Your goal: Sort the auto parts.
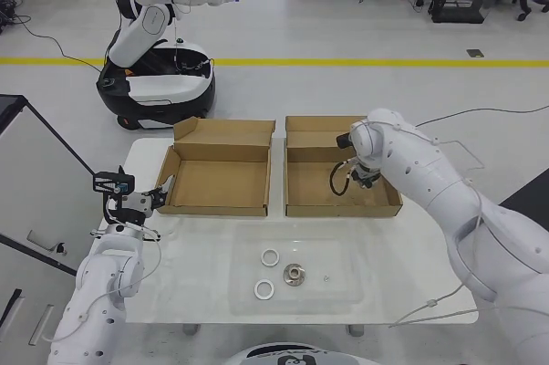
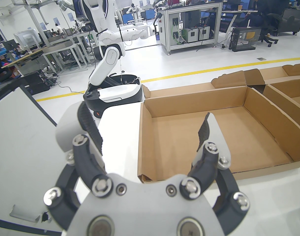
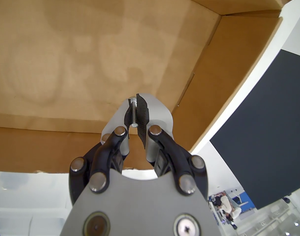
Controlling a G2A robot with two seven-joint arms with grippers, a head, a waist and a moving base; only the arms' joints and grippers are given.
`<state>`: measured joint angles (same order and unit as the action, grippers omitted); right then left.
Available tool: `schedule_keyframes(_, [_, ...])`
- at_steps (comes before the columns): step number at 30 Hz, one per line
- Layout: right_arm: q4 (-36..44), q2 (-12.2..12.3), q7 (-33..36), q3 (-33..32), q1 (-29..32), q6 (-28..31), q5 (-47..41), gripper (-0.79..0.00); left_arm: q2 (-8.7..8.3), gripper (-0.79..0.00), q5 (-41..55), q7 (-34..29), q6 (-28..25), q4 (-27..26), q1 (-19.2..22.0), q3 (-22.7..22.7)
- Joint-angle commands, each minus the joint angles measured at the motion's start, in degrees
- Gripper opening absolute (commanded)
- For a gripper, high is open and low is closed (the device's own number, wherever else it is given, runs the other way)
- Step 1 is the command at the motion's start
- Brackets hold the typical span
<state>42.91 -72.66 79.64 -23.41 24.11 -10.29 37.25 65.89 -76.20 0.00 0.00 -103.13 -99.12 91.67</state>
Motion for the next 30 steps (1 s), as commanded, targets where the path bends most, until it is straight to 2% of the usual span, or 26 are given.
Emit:
schedule_keyframes(1, [-0.7,-0.3,-0.1,-0.1,0.0,0.4,0.1,-0.785,0.0,0.0,0.0,0.0,0.0,0.0,0.0,0.0])
schedule_keyframes(11, [-4.3,-2.0,-4.3,-1.2,0.2,-0.6,-0.5,-0.785,0.0,0.0,0.0,0.0,0.0,0.0,0.0,0.0])
schedule_keyframes(30, [-8.9,-4.9,-5.6,-2.3,0.6,-0.1,-0.7,-0.785,0.0,0.0,0.0,0.0,0.0,0.0,0.0,0.0])
